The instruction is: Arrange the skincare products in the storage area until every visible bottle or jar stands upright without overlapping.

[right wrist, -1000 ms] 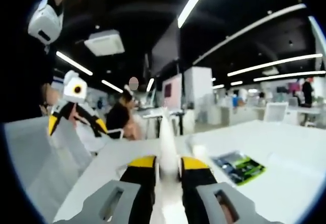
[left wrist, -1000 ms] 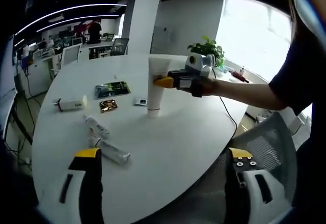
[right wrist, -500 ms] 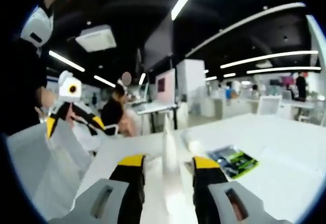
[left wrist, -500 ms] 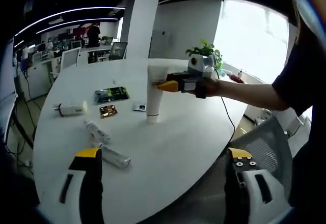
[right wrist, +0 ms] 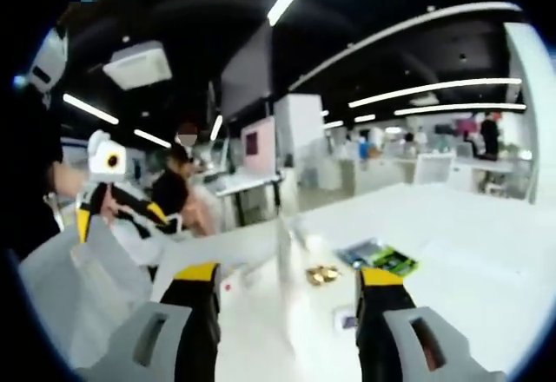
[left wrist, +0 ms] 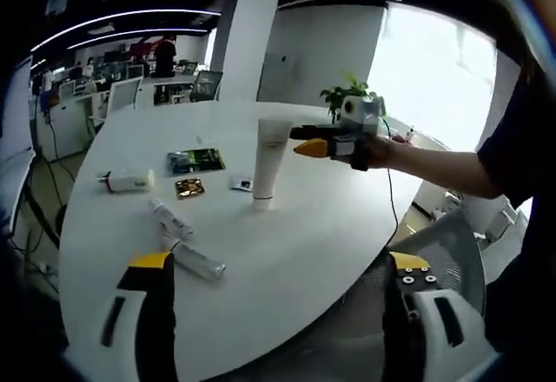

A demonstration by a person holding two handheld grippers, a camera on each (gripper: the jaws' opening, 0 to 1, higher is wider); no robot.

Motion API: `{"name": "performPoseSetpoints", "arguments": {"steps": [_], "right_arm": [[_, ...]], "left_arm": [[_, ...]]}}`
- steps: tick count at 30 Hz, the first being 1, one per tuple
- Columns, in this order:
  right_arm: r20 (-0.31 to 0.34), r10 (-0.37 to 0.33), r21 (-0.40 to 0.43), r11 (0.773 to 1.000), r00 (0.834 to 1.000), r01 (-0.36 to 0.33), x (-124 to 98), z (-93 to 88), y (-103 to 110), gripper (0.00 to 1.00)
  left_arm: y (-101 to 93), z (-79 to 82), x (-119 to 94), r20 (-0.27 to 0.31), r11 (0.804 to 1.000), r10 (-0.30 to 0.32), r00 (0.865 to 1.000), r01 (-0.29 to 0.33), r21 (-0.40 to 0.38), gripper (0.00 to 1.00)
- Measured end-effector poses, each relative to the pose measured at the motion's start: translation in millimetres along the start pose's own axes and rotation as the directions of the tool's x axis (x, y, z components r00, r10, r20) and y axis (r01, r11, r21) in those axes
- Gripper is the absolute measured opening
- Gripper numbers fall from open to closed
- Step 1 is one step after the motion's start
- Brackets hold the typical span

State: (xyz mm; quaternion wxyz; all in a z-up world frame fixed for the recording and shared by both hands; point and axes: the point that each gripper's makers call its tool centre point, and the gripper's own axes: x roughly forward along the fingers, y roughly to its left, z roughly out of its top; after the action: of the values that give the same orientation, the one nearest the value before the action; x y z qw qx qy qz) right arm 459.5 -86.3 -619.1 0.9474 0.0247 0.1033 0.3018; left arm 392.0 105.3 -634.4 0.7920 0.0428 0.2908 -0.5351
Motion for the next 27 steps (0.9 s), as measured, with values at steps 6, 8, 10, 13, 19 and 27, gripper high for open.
{"name": "performPoseSetpoints", "arguments": {"steps": [6, 8, 10, 13, 19, 27], "right_arm": [[-0.037, -0.049, 0.027, 0.998, 0.998, 0.050, -13.5, -6.8, -2.0, 0.66], [-0.045, -0.066, 0.035, 0.997, 0.997, 0.068, -18.3, -7.9, -1.0, 0.67], [-0.049, -0.085, 0.053, 0.995, 0.995, 0.088, -21.7, -7.7, -0.3, 0.68], [-0.081, -0.119, 0.043, 0.992, 0.990, 0.123, -26.7, -10.0, 2.8, 0.73], [-0.085, -0.150, 0.093, 0.983, 0.985, 0.158, -39.6, -7.8, 7.0, 0.76], [-0.130, -0.228, 0.162, 0.955, 0.965, 0.248, -63.7, -26.9, 9.6, 0.80]], "left_arm": [[4.0, -2.1, -9.4, -0.036, 1.000, 0.016, 0.999, -0.016, 0.015, 0.95], [5.6, -1.4, -11.4, -0.037, 1.000, 0.017, 0.999, -0.017, 0.010, 0.95], [7.9, -1.3, -12.9, -0.045, 1.000, 0.025, 0.999, -0.024, 0.011, 0.95], [8.6, 0.0, -14.2, -0.051, 1.000, 0.026, 0.998, -0.025, 0.017, 0.95], [8.3, 3.2, -14.3, -0.050, 1.000, 0.017, 0.999, -0.017, 0.015, 0.95], [11.5, 6.4, -18.8, -0.056, 1.000, 0.020, 0.998, -0.019, 0.012, 0.95]]}}
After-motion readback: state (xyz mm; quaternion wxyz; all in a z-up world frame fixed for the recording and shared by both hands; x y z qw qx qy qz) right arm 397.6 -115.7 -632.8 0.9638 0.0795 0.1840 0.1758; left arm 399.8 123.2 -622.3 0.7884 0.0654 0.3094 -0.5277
